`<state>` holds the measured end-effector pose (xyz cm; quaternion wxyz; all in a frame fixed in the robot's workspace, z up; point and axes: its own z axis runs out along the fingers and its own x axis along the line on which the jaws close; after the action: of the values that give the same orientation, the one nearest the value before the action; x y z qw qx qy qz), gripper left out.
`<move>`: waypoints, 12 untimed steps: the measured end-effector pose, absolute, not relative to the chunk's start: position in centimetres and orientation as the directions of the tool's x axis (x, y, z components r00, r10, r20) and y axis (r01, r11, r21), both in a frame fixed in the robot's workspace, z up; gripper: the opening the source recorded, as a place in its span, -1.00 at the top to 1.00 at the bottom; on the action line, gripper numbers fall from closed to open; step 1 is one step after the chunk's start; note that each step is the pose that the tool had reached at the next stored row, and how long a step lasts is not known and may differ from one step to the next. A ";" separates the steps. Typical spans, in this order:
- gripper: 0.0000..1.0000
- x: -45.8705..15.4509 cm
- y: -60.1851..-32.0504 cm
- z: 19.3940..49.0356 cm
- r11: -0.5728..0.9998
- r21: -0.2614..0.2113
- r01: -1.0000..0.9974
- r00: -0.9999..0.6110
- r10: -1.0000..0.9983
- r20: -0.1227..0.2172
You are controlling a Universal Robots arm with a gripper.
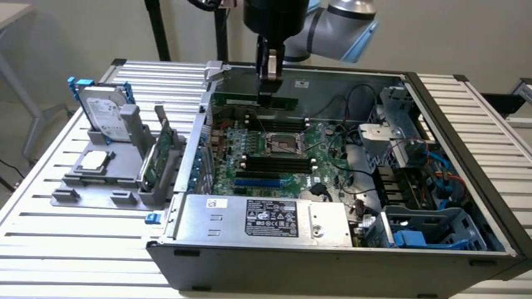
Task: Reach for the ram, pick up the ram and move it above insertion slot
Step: 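Pick up the ram and move it above insertion slot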
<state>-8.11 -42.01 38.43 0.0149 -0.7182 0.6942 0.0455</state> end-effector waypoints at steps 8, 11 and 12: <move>0.73 -6.5 -40.0 37.9 -0.036 0.038 -0.999 0.032 -0.996 -0.086; 0.73 -6.0 -39.5 37.8 -0.036 0.032 -0.999 0.033 -0.996 -0.086; 0.73 -5.8 -39.3 37.8 -0.036 0.030 -0.999 0.033 -0.996 -0.086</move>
<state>-5.81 -39.34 37.81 0.0189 -0.7184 0.6941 0.0413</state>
